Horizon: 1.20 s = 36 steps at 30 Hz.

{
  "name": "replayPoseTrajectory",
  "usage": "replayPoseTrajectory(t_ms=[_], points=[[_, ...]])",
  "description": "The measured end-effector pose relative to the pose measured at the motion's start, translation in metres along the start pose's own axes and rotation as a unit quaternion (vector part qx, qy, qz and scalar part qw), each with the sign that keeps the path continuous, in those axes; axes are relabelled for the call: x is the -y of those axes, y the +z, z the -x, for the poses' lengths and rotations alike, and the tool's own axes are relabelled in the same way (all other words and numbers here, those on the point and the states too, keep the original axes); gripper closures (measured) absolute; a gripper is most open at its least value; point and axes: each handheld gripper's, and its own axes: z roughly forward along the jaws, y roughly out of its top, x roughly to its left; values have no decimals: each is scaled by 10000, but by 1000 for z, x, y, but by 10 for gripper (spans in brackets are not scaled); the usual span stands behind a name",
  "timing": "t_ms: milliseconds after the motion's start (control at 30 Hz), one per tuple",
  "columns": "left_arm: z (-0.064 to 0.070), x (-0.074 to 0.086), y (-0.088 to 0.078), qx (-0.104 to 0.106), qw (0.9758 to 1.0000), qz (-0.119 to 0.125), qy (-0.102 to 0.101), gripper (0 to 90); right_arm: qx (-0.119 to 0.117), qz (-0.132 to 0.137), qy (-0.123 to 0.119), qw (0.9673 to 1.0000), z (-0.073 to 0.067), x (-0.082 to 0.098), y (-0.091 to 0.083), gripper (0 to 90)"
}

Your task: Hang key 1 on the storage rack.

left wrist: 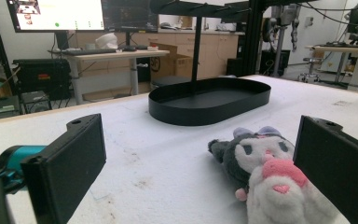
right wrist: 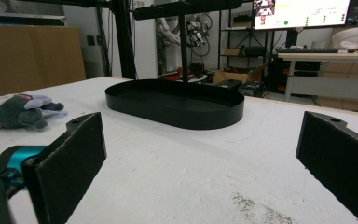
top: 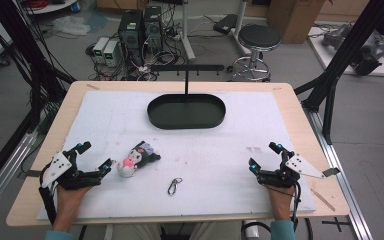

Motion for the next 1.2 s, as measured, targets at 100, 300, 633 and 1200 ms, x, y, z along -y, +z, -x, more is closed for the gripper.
replayPoseTrajectory(t_ms=[100,300,633,1200], points=[[-1,-2,1,20,9998,-123,-146,28,4,2,-10,10000,0,0,0,7],[0,-13,0,89,9999,-135,-53,28,1,-11,20,10000,0,0,0,7],[7,-50,5,275,9939,-1063,131,28,0,-19,-20,10000,0,0,0,7],[18,-85,25,666,9710,-2276,301,28,-12,-14,-49,10000,0,0,0,7]])
